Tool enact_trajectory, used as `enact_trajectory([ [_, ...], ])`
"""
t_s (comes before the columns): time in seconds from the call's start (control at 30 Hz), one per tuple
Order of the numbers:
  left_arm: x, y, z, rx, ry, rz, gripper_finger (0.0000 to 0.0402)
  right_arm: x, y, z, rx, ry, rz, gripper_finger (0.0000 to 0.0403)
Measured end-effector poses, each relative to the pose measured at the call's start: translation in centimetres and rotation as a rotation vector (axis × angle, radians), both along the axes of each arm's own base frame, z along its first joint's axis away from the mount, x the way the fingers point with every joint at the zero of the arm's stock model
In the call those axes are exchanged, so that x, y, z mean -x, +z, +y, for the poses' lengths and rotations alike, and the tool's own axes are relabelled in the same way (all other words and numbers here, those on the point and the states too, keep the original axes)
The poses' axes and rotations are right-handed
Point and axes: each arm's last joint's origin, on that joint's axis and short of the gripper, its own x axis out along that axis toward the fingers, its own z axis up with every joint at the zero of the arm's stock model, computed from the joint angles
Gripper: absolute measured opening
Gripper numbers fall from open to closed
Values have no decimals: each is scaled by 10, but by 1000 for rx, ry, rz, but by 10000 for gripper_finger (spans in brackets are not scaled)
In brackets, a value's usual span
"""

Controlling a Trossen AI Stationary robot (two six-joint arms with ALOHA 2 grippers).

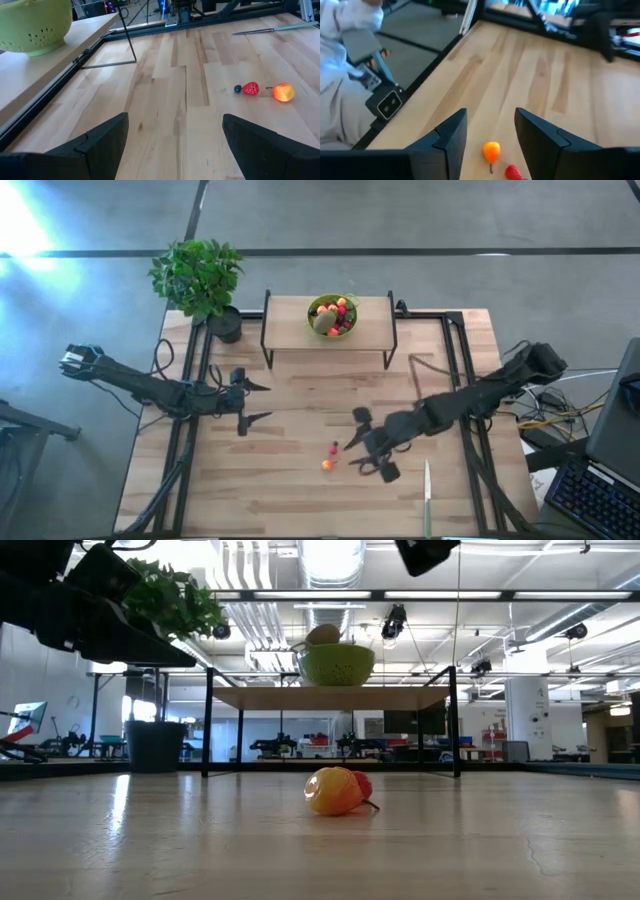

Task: Pick & Place Fruit
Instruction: Put the yellow peach into the green strainer bowl on the shelf

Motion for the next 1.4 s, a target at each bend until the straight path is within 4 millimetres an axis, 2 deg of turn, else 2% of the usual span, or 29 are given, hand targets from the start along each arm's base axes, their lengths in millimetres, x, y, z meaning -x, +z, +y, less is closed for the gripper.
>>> enact_trajectory([
  [0.33, 0, 0, 0, -1, -1, 3, 328, -41, -24, 39, 140, -19, 168, 187],
  [0.7, 0, 0, 0, -1, -1, 5, 328, -79, -71, 61, 230, 2, 307, 211],
  [0.9, 0, -1, 0, -3, -1, 12, 328, -88, -90, 62, 314, -68, 376, 224],
  [1.4, 0, -3, 0, -7, -1, 28, 328, -92, -102, 45, 317, -142, 425, 251],
])
